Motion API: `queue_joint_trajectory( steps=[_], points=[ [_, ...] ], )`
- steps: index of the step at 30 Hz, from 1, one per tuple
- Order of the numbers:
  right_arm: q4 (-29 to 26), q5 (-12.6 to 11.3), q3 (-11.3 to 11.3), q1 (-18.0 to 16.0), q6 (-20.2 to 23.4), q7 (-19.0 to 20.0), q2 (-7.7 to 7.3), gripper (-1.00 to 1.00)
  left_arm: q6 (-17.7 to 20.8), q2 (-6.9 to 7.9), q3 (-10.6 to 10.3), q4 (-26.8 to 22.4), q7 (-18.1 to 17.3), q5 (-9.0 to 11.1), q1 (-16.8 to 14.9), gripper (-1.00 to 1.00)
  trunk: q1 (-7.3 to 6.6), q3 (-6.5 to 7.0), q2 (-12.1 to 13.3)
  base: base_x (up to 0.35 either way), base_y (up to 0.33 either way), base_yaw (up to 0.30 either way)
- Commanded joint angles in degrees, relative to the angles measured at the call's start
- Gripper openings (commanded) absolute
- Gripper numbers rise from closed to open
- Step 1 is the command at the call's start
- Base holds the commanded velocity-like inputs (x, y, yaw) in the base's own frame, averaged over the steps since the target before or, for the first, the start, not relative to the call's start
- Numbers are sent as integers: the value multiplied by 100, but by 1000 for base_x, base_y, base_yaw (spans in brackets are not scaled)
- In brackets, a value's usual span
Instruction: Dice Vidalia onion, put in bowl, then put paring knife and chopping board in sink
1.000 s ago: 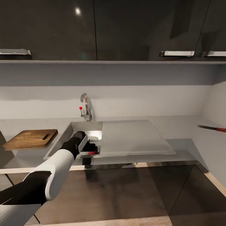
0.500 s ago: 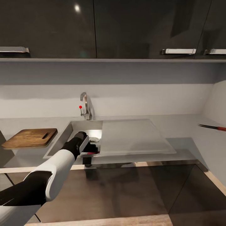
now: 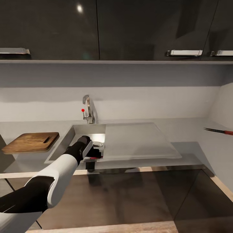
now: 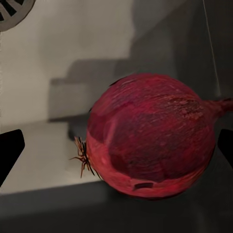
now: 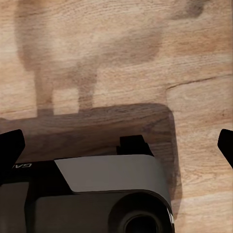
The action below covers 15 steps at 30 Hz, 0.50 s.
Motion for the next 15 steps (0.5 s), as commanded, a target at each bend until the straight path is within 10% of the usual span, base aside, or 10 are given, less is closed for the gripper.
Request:
queue_joint_trajectory(
  steps=[1,15],
  points=[
    [4,-58,48,-4,-19,-16,2,100,24,0,-45,-7,15,2,-2,100,0,-6,-3,0,0,0],
    [4,-58,47,-4,-19,-16,2,100,24,-25,-104,-7,10,2,-2,100,0,-6,-3,0,0,0]
  ],
)
